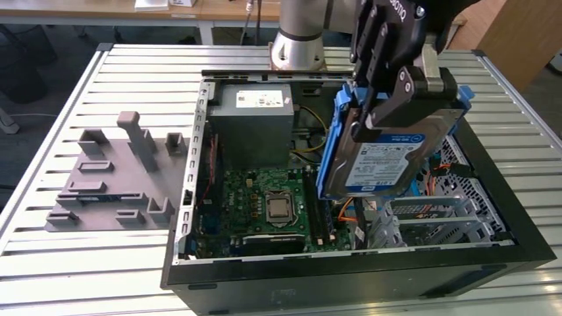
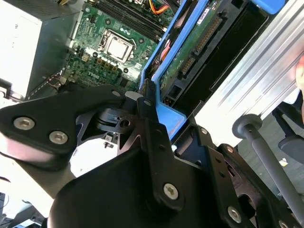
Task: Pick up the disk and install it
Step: 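Insert the disk into the insertion slot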
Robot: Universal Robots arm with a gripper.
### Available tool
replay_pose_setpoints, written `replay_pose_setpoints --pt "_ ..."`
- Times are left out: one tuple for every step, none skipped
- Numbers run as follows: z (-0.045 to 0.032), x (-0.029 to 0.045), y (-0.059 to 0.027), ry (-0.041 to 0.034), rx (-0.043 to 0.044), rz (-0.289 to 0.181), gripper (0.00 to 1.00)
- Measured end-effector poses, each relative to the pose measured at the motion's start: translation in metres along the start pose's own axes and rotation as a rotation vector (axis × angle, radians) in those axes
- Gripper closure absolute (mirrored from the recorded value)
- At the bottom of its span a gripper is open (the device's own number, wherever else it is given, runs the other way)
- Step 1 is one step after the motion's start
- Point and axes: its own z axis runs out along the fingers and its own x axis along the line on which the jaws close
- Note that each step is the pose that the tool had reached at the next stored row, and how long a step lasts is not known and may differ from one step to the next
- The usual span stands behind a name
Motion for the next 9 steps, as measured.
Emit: replay_pose_setpoints --pt "0.0005 0.0013 -0.0006 0.0000 0.0000 0.000 0.64" --pt "0.0010 0.0025 -0.0012 0.0002 0.0000 0.000 0.64" --pt "0.0016 0.0036 -0.0020 0.0001 0.0000 0.000 0.64" --pt "0.0021 0.0045 -0.0030 0.0002 0.0000 0.000 0.64" --pt "0.0024 0.0052 -0.0043 0.0004 0.0000 0.000 0.64" --pt "0.0028 0.0055 -0.0059 0.0003 0.0001 0.000 0.64" --pt "0.0031 0.0058 -0.0075 0.0003 0.0001 0.000 0.64" --pt "0.0033 0.0060 -0.0091 0.0005 0.0000 0.000 0.64" --pt "0.0037 0.0062 -0.0107 0.0005 0.0000 0.000 0.64"
